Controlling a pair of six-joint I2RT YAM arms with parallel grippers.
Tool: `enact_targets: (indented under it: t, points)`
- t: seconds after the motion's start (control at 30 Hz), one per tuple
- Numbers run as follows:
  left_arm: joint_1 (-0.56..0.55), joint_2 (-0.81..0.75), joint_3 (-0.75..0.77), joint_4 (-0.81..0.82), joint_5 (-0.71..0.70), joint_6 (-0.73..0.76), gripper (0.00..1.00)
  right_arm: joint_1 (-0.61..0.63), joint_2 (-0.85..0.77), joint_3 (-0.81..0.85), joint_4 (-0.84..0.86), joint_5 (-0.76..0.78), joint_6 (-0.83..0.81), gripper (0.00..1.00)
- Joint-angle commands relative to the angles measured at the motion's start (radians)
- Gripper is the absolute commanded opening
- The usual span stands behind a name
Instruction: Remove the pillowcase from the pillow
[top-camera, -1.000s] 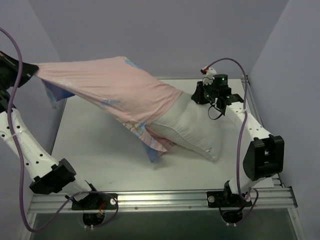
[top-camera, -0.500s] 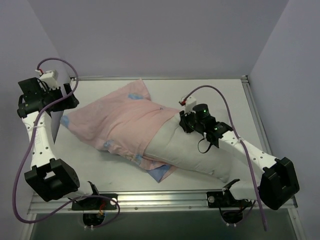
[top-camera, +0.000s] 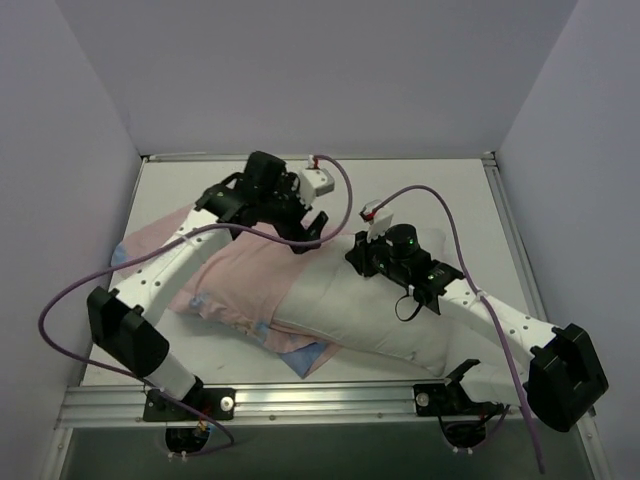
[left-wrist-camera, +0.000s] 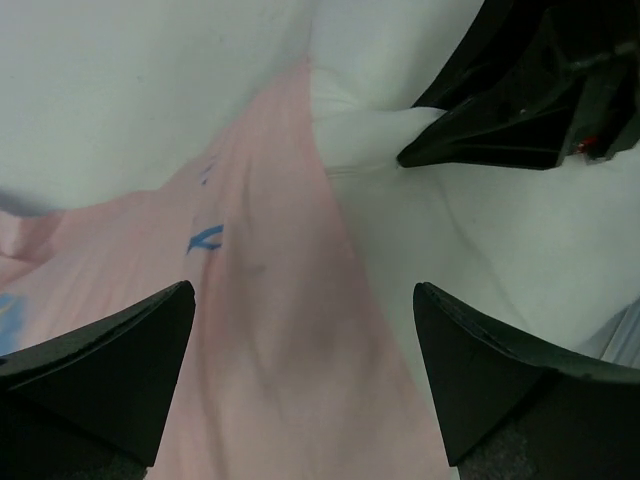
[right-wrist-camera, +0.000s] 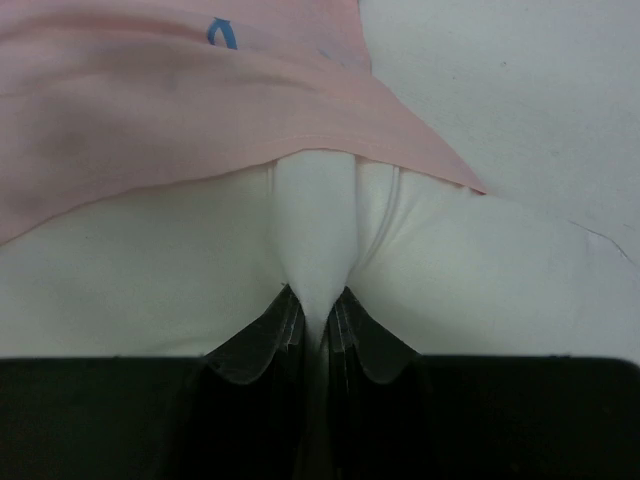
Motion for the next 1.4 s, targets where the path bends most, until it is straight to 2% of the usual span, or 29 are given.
enact_targets:
  t: [0.0,0.03,0.07,0.13,0.17,0.33,0.37,0.4,0.43,0.47,0.6,0.7,0.8,0.9,0.97,1.03,1.1,1.2,1.23,1.37]
  points:
    - [-0.081,0.088,-0.004,0.089,-0.121,0.014,1.00,0.014,-0.007,-0.033,-0.011,-0.059,0.052,0.00]
    - [-0.092,0.103,0.001,0.121,-0.144,0.000,1.00,0.013,-0.009,-0.036,-0.008,-0.059,0.057,0.00]
    - [-0.099,0.140,0.008,0.123,-0.145,-0.004,0.91,0.013,-0.015,-0.039,-0.008,-0.059,0.057,0.00]
    - [-0.115,0.178,0.047,0.110,-0.176,-0.015,0.84,0.011,-0.021,-0.041,-0.016,-0.061,0.054,0.00]
    - [-0.116,0.213,0.057,0.100,-0.205,-0.014,0.76,0.011,-0.029,-0.039,-0.031,-0.059,0.048,0.00]
    - [-0.116,0.267,0.068,0.096,-0.282,-0.003,0.59,0.010,-0.058,-0.041,-0.060,-0.045,0.033,0.00]
    - [-0.116,0.279,0.073,0.097,-0.299,-0.009,0.53,0.008,-0.064,-0.042,-0.066,-0.045,0.033,0.00]
    - [-0.113,0.286,0.080,0.103,-0.337,-0.018,0.37,0.010,-0.066,-0.042,-0.071,-0.041,0.034,0.00]
    - [-0.112,0.292,0.100,0.111,-0.348,-0.032,0.28,0.010,-0.066,-0.042,-0.079,-0.039,0.033,0.00]
    - [-0.103,0.304,0.116,0.111,-0.354,-0.038,0.22,0.008,-0.056,-0.041,-0.098,-0.036,0.033,0.00]
    - [-0.080,0.342,0.197,0.100,-0.378,-0.064,0.19,0.010,-0.035,-0.036,-0.141,-0.031,0.040,0.00]
    - [-0.061,0.379,0.214,0.140,-0.472,-0.064,0.02,0.010,-0.039,-0.047,-0.143,-0.036,0.063,0.00]
    - [-0.017,0.443,0.254,0.201,-0.627,-0.058,0.02,0.010,-0.052,-0.044,-0.166,-0.019,0.078,0.00]
    - [0.123,0.525,0.362,0.223,-0.713,-0.038,0.02,-0.004,-0.044,-0.022,-0.244,0.018,0.104,0.00]
    - [0.245,0.586,0.424,0.211,-0.772,-0.018,0.02,-0.056,-0.029,-0.022,-0.307,-0.010,0.128,0.00]
    - [0.365,0.612,0.482,0.214,-0.793,0.012,0.02,-0.126,-0.027,-0.053,-0.319,-0.037,0.155,0.00]
    - [0.431,0.608,0.492,0.228,-0.796,0.035,0.02,-0.154,-0.036,-0.089,-0.326,-0.048,0.166,0.00]
    - [0.516,0.539,0.421,0.284,-0.722,0.071,0.02,-0.170,-0.032,-0.094,-0.335,-0.019,0.190,0.00]
    - [0.523,0.484,0.345,0.300,-0.696,0.081,0.02,-0.176,-0.014,-0.085,-0.342,-0.010,0.191,0.00]
    - [0.500,0.392,0.196,0.341,-0.604,0.111,0.02,-0.237,0.016,-0.025,-0.356,0.011,0.155,0.00]
